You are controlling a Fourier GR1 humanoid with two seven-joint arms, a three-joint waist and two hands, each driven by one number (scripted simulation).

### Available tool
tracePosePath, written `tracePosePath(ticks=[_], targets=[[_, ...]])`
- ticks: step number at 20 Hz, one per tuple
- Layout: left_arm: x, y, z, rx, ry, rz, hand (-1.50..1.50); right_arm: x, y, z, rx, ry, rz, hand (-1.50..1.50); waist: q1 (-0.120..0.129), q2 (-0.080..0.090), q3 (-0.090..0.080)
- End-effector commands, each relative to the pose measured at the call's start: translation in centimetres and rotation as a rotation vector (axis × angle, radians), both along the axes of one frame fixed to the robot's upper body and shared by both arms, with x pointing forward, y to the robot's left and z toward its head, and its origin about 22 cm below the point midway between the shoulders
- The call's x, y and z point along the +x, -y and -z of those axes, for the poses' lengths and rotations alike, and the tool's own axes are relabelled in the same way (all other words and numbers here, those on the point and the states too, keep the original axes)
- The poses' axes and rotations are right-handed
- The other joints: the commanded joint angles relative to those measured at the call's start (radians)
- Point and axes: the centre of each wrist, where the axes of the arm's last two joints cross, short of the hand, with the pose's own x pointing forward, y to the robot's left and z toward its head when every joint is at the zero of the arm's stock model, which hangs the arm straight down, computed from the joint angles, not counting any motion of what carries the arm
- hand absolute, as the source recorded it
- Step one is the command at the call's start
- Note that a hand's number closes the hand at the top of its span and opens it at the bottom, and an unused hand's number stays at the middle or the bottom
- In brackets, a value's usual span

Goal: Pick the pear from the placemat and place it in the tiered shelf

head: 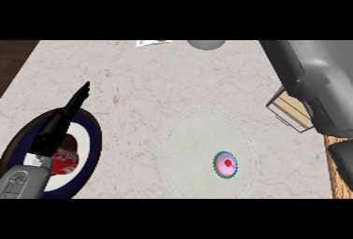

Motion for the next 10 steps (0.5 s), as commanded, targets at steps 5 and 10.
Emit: tracePosePath(ticks=[5, 10], targets=[[-0.3, -0.4, 0.6, 0.004, -0.028, -0.026, 0.00, 0.5, 2.7, -4.5, 0.070, -0.085, 0.269, 1.50, -0.020, 0.001, -0.004], [-0.3, -0.2, 0.4, -0.005, -0.031, -0.031, 0.00, 0.9, 5.0, -5.2, 0.095, -0.183, 0.300, 1.50, -0.029, -0.001, -0.004]])
